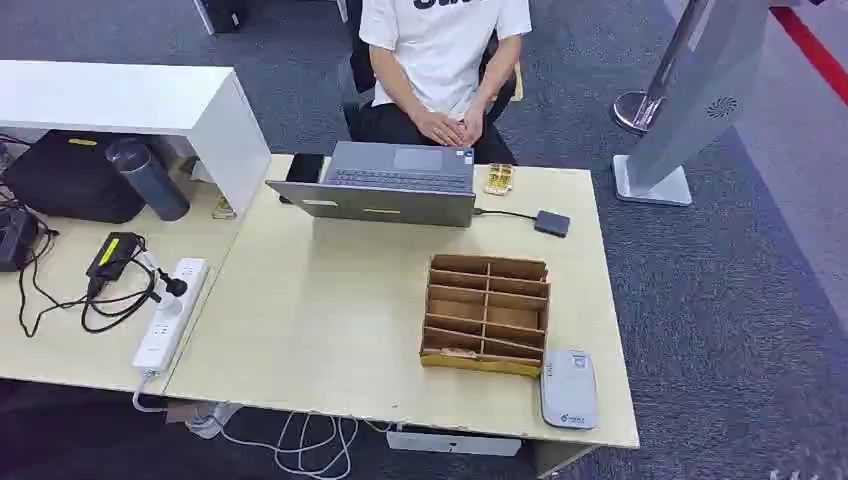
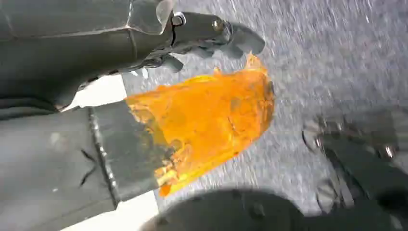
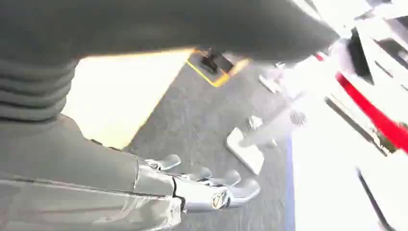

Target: Pass the card to the sensor for recognition and then transmit it.

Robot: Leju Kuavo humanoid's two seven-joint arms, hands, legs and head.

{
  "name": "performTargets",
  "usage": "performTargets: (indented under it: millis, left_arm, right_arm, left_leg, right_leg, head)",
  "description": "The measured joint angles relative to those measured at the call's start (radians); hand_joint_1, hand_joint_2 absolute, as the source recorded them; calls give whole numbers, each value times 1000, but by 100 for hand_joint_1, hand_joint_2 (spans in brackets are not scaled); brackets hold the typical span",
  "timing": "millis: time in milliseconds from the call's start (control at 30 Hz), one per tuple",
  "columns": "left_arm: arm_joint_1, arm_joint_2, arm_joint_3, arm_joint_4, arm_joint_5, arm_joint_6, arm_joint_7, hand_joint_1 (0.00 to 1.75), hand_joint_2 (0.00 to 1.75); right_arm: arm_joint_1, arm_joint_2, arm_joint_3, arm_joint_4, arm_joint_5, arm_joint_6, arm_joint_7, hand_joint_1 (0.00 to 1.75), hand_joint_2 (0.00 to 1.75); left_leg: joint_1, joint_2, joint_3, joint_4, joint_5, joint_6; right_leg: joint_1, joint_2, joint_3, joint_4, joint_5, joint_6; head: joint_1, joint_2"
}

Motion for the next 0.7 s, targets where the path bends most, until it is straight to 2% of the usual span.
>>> performTargets:
  millis: [100, 267, 400, 567, 600, 700]
  left_arm:
    - [1, -8, -5, 0, 20, -4, 0, 0, 0]
    - [2, -14, -8, 0, 37, -4, 2, 0, 0]
    - [2, -15, -8, 0, 43, -4, 3, 0, 0]
    - [3, -22, -9, 0, 52, -4, 2, 0, 0]
    - [3, -22, -10, 0, 52, -4, 1, 0, 175]
    - [3, -23, -14, 0, 44, -4, -6, 0, 175]
  right_arm:
    - [43, 58, 225, -206, -54, -113, -5, 0, 175]
    - [116, 96, 492, -485, -17, -211, -51, 0, 175]
    - [172, 126, 657, -671, 125, -317, -85, 0, 175]
    - [239, 152, 853, -868, 408, -513, -119, 0, 175]
    - [247, 155, 890, -897, 462, -555, -119, 0, 175]
    - [261, 158, 1030, -986, 615, -674, -98, 0, 175]
  left_leg:
    - [0, -1, -1, 0, 1, 0]
    - [1, 0, -2, 0, 1, -1]
    - [1, -1, -2, -1, 1, -1]
    - [1, -2, -3, -1, 1, -1]
    - [1, -1, -3, -1, 1, -1]
    - [1, -1, -3, -1, 1, -1]
  right_leg:
    - [0, -1, -1, 1, -1, -1]
    - [1, 0, -1, 2, -1, -1]
    - [1, -1, -2, 2, -1, -1]
    - [1, -1, -1, 2, -1, -1]
    - [1, -1, -1, 2, -1, -1]
    - [1, -1, -2, 2, -1, -1]
  head:
    - [0, 0]
    - [0, 0]
    - [0, 0]
    - [0, 0]
    - [0, 0]
    - [0, 0]
